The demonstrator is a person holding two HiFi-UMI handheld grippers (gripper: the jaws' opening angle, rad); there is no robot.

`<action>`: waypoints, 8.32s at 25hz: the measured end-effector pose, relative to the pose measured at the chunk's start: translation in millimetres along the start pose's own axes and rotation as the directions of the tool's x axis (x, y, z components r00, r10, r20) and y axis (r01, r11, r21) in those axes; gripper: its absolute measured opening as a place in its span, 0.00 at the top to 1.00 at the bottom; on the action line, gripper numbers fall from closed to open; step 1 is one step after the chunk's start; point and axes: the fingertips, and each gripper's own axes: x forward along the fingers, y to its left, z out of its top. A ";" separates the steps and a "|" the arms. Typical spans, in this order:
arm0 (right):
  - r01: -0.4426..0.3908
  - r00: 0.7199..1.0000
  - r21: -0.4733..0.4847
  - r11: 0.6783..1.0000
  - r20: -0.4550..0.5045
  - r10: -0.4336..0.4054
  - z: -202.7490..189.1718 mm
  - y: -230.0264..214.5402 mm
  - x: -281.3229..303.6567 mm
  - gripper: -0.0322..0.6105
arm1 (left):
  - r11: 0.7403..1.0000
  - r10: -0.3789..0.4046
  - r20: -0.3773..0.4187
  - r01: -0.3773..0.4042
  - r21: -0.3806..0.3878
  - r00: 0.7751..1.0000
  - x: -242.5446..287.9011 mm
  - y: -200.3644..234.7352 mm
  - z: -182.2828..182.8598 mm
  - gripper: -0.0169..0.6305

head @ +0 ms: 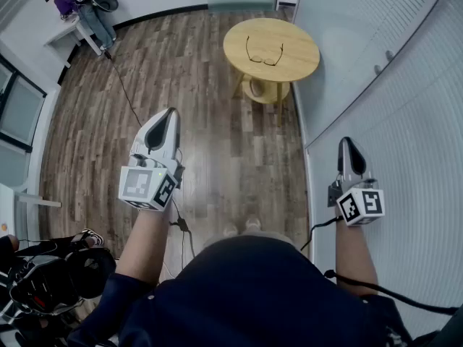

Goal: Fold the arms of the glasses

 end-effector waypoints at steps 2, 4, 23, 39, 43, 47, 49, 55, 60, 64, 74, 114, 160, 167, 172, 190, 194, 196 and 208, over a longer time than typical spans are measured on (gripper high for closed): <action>-0.006 1.000 0.002 1.000 0.002 0.006 -2.5 -9.9 -5.2 0.94 | 0.999 0.019 -0.016 -0.020 -0.033 1.000 0.5 -5.5 -8.7 0.97; -0.021 1.000 -0.004 1.000 0.004 0.021 -3.9 -16.4 -9.2 0.94 | 0.999 0.036 -0.019 -0.037 -0.039 0.999 -1.8 -12.6 -10.8 0.97; -0.074 0.997 0.031 0.997 0.005 0.074 -20.5 -42.6 43.2 0.94 | 0.999 0.041 -0.039 -0.040 0.034 0.998 45.9 -11.9 -13.9 0.97; -0.026 0.999 0.040 0.999 -0.035 0.027 -31.8 -60.7 165.2 0.94 | 0.999 -0.031 -0.025 0.032 0.032 0.999 179.1 57.6 -25.5 0.97; -0.008 0.999 0.035 0.999 -0.052 0.010 -32.5 -58.4 195.0 0.94 | 0.999 -0.044 -0.021 0.044 0.024 0.999 207.4 84.9 -27.3 0.97; 0.010 0.999 0.025 1.000 -0.052 -0.008 -29.3 -57.3 221.0 0.94 | 0.997 -0.074 -0.028 0.074 0.018 0.997 234.8 105.6 -33.9 0.97; 0.023 0.998 0.024 0.999 -0.054 -0.021 -30.0 -57.0 233.6 0.94 | 0.996 -0.085 -0.026 0.085 0.016 0.996 247.9 116.8 -37.1 0.97; 0.066 0.996 0.025 0.998 -0.067 -0.064 -35.1 -49.8 267.3 0.94 | 0.992 -0.127 -0.029 0.128 0.020 0.991 279.7 150.8 -42.3 0.97; 0.084 0.994 0.021 0.996 -0.070 -0.083 -44.4 -40.7 288.2 0.94 | 0.988 -0.150 -0.022 0.151 0.019 0.988 301.1 174.3 -56.3 0.97; 0.085 0.994 0.010 0.996 -0.068 -0.085 -44.8 -38.8 294.9 0.94 | 0.986 -0.166 -0.009 0.166 -0.002 0.986 314.7 175.3 -63.3 0.97; 0.066 0.996 0.050 0.997 -0.065 -0.063 -68.4 -49.4 330.4 0.94 | 0.985 -0.171 -0.017 0.171 0.017 0.985 347.3 176.9 -73.8 0.97; -0.085 0.980 0.154 0.984 -0.165 0.110 -126.9 -209.6 598.4 0.94 | 0.996 -0.079 -0.123 0.085 0.039 0.989 632.9 203.1 -114.0 0.97; 0.025 0.879 0.140 0.990 -0.474 0.045 -328.6 -206.0 634.5 0.81 | 0.974 -0.215 -0.350 0.228 -0.003 0.912 691.2 207.8 -302.7 0.97; 0.021 0.872 0.149 0.989 -0.486 0.054 -327.1 -206.4 635.9 0.82 | 0.973 -0.222 -0.353 0.232 -0.014 0.909 695.8 207.5 -305.6 0.97; 0.030 0.861 0.170 0.985 -0.505 0.061 -333.3 -205.0 636.4 0.82 | 0.971 -0.230 -0.359 0.240 -0.017 0.904 695.9 206.1 -307.9 0.97; 0.003 0.847 0.194 0.981 -0.522 0.101 -335.2 -197.6 635.8 0.90 | 0.977 -0.206 -0.349 0.213 -0.019 0.914 692.2 210.0 -303.2 0.97; -0.017 0.846 0.185 0.983 -0.521 0.113 -331.9 -193.8 639.3 0.90 | 0.979 -0.200 -0.336 0.201 -0.032 0.920 694.6 211.5 -300.8 0.97; -0.024 0.845 0.179 0.984 -0.521 0.115 -331.6 -193.1 639.4 0.90 | 0.978 -0.206 -0.335 0.208 -0.030 0.919 693.7 210.0 -300.7 0.97; -0.049 0.829 0.145 0.988 -0.545 0.121 -338.5 -190.1 642.1 0.90 | 0.980 -0.197 -0.337 0.200 -0.027 0.921 684.1 214.5 -303.7 0.97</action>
